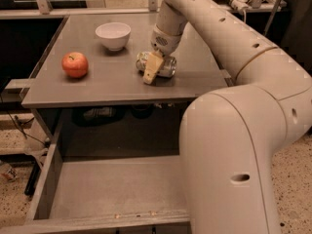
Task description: Place 7up can into top drawer
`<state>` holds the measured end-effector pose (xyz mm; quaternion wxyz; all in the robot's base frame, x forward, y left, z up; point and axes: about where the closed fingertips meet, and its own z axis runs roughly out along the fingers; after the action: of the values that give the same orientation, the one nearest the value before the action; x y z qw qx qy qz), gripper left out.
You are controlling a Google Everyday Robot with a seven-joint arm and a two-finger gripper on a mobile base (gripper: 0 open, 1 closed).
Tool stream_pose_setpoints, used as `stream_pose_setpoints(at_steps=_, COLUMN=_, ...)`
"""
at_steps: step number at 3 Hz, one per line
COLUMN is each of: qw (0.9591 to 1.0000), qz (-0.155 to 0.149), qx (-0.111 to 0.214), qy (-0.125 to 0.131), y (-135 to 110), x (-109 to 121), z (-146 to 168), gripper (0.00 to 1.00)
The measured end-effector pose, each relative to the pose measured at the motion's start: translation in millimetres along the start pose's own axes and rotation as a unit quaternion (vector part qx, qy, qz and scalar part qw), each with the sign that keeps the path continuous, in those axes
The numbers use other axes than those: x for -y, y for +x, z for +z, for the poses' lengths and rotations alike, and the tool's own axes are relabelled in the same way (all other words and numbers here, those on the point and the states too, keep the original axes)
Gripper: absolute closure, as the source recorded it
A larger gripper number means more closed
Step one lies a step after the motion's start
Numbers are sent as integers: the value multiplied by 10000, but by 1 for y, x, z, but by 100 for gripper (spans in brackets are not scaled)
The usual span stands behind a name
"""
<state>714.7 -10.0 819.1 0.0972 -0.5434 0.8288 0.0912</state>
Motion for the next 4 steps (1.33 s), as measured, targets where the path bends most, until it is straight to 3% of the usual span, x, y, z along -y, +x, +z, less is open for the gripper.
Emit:
stream_pose_setpoints(at_steps=2, qw=10000, qz=0, qx=0, qy=1, y=-2, x=0, z=-9, gripper=97)
stream_pose_setpoints(at_steps=3, qw=10000, qz=2, qx=1, qy=2, y=-4, x=-1, z=-16, gripper=100)
stream_pose_setpoints(at_steps=4, qw=9983, qz=221, qx=259, qy=468, y=11, x=0, z=-48, gripper=100)
